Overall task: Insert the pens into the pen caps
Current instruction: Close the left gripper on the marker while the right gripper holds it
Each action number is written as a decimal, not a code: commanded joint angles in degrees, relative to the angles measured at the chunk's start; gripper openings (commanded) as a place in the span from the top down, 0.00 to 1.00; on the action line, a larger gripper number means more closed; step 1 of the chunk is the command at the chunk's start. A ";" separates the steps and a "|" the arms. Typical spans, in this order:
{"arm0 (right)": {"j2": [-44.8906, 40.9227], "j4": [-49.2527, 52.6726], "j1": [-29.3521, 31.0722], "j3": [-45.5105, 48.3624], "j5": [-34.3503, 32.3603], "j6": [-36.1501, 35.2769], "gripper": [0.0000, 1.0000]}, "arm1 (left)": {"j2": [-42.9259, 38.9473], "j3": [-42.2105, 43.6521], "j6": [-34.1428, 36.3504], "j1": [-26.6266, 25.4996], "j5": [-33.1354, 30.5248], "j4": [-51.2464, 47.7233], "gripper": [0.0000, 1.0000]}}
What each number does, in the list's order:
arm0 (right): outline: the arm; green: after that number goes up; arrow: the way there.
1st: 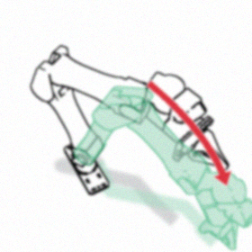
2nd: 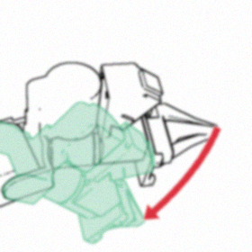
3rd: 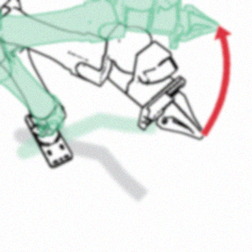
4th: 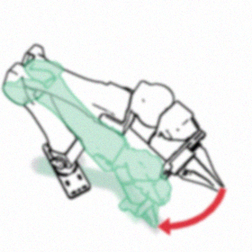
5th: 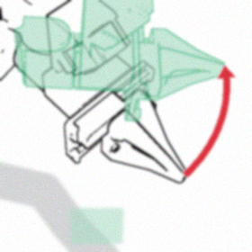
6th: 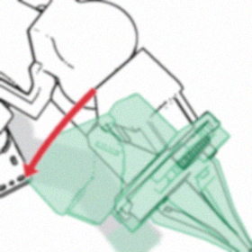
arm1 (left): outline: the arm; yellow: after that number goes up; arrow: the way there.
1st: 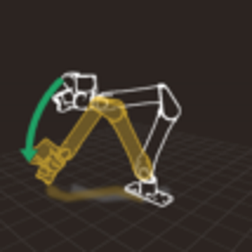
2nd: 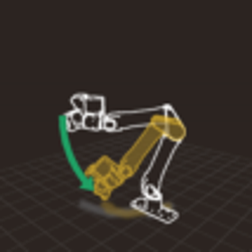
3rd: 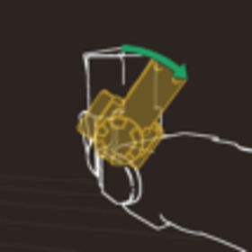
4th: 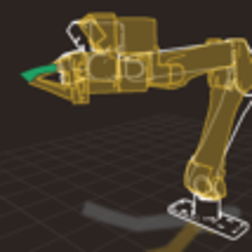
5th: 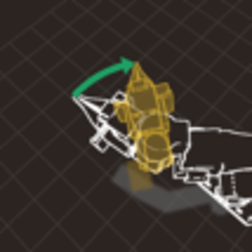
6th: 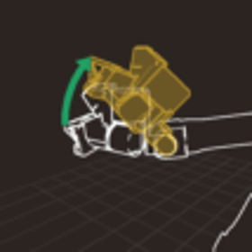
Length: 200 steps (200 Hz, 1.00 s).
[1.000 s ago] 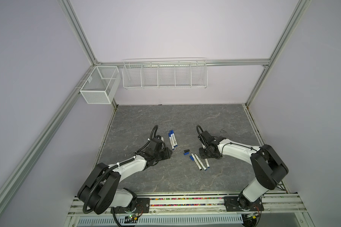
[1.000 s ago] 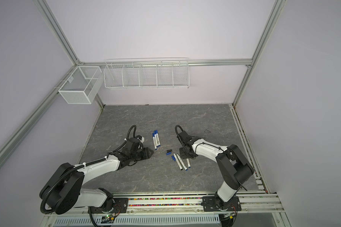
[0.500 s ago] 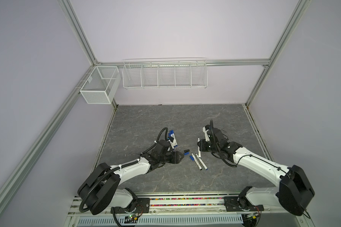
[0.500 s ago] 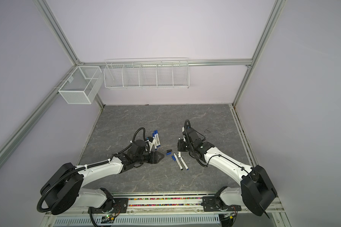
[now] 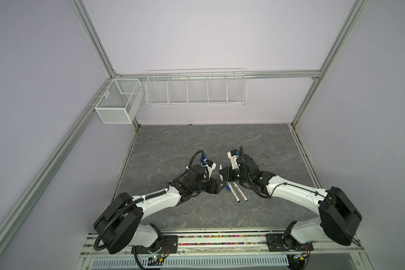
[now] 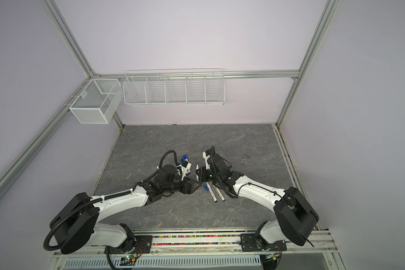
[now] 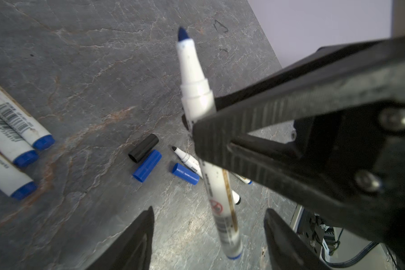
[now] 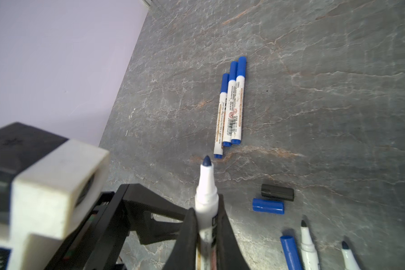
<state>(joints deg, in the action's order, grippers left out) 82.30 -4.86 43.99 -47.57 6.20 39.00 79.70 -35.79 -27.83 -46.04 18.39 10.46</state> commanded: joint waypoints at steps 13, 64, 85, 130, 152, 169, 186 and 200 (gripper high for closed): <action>-0.37 -3.51 0.27 -1.79 4.39 -0.17 0.92 | 2.37 -1.31 -0.87 -0.18 -3.23 3.52 0.36; -0.41 -2.78 -1.58 -1.10 6.92 1.10 0.93 | -0.06 0.90 -2.40 -0.10 -5.17 6.44 0.50; -0.14 -2.61 -2.81 -0.19 8.47 1.87 0.93 | -2.68 2.31 -2.48 -0.09 -5.57 6.76 0.51; 0.23 -2.60 -3.29 0.01 10.81 1.08 0.93 | -5.22 3.71 -2.58 -0.06 -6.46 6.59 0.59; 0.53 -3.42 -3.30 -0.10 11.78 1.08 0.93 | -4.68 3.46 -2.68 -0.08 -6.39 6.61 0.59; 0.59 -3.58 -3.29 -0.24 12.25 0.86 0.93 | -4.15 3.21 -2.66 -0.10 -6.23 6.75 0.57; 0.69 -3.98 -3.30 -0.32 12.68 0.86 0.93 | -3.58 2.94 -2.66 -0.09 -5.96 7.12 0.56; 0.75 -3.93 -3.30 -0.28 12.71 0.81 0.93 | -3.12 2.75 -2.75 -0.09 -5.92 7.29 0.57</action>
<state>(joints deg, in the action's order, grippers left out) 82.48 -6.92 40.95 -48.51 17.47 39.44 75.55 -32.86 -30.39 -46.15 12.86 16.58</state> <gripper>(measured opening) 0.140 0.435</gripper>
